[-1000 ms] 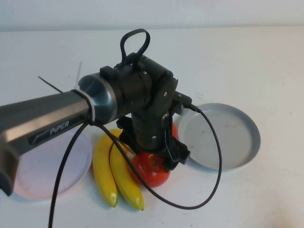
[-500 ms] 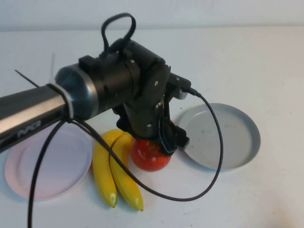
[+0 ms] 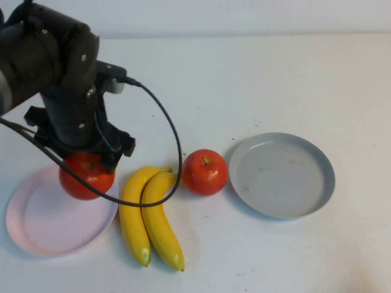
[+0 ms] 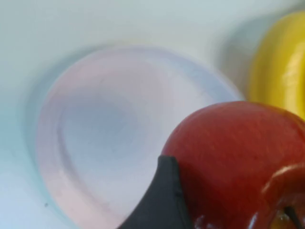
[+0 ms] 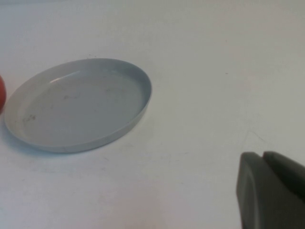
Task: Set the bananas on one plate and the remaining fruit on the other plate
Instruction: Put one type of fruit in the left plate
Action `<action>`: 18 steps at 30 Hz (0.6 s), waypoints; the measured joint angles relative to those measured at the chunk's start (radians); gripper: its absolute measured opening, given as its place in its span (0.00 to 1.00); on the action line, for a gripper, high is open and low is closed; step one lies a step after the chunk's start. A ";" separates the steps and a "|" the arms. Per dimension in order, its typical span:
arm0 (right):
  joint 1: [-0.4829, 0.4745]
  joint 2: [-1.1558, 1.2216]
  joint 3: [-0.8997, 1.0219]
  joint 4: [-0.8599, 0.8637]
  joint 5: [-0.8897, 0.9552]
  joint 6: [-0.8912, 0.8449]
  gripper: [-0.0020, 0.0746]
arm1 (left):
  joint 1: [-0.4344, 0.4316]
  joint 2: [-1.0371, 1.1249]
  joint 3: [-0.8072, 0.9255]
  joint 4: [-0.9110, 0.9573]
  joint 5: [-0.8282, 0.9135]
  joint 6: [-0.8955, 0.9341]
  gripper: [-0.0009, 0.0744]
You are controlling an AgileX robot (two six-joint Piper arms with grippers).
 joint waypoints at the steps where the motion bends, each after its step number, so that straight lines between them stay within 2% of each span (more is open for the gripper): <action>1: 0.000 0.000 0.000 0.000 0.000 0.000 0.01 | 0.026 0.000 0.026 0.002 -0.014 0.000 0.78; 6: 0.000 0.000 0.000 0.000 0.000 0.000 0.01 | 0.091 0.004 0.110 0.010 -0.129 0.023 0.78; 10: 0.000 0.000 0.000 0.000 0.000 0.000 0.01 | 0.111 0.006 0.145 0.012 -0.162 0.041 0.78; 14: 0.000 0.000 0.000 0.000 0.000 0.000 0.01 | 0.111 0.008 0.147 0.016 -0.186 0.044 0.89; 18: 0.000 0.000 0.000 0.000 0.000 0.000 0.01 | 0.111 0.008 0.149 0.018 -0.191 0.044 0.90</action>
